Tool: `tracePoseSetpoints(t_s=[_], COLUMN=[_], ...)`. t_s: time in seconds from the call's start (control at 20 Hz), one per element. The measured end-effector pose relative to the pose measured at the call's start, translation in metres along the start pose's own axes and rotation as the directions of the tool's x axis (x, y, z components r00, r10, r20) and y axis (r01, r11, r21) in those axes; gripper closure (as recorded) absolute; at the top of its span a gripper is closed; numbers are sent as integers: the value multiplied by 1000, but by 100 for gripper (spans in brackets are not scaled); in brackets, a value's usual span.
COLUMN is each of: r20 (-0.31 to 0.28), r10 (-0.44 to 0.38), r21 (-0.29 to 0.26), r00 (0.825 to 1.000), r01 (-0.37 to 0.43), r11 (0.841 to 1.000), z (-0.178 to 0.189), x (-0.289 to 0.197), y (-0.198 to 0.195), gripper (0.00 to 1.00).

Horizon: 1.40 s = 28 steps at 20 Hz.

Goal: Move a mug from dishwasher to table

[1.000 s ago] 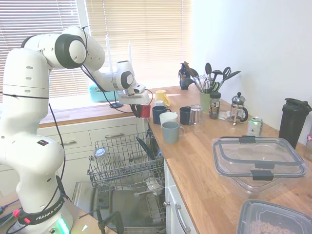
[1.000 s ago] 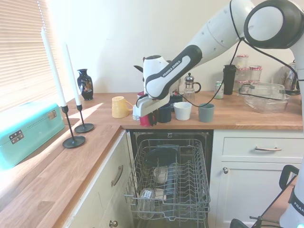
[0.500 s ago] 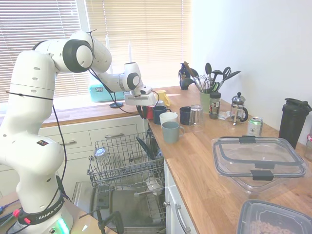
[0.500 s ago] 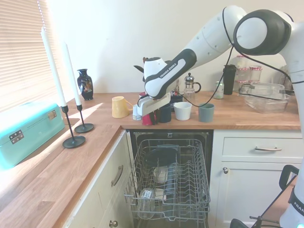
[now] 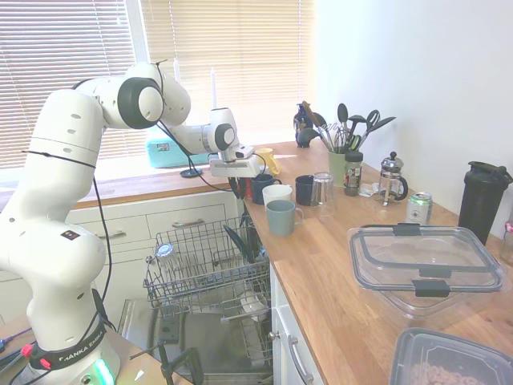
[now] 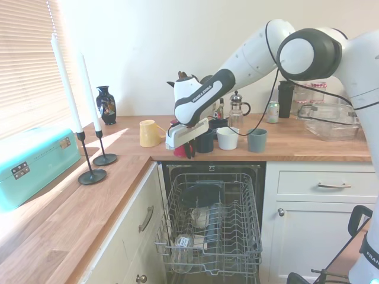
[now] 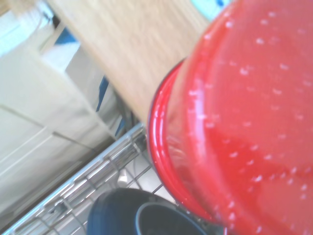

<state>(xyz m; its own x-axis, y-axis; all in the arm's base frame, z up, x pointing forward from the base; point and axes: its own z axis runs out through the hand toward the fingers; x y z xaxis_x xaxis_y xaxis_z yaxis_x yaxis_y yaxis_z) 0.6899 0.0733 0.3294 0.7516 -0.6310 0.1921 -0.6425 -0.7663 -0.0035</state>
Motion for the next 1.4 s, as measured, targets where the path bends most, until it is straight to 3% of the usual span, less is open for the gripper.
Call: tracePoseSetpoints(t_s=[0.35, 0.4, 1.4], r20=[29, 33, 9], r10=[13, 16, 37], r21=[-31, -33, -32], r00=[1000, 999, 999], r01=[-12, -14, -36], r11=[999, 999, 999], z=[-1, -1, -4], x=[7, 8, 27], y=[-6, -7, -11], gripper=[100, 0, 0])
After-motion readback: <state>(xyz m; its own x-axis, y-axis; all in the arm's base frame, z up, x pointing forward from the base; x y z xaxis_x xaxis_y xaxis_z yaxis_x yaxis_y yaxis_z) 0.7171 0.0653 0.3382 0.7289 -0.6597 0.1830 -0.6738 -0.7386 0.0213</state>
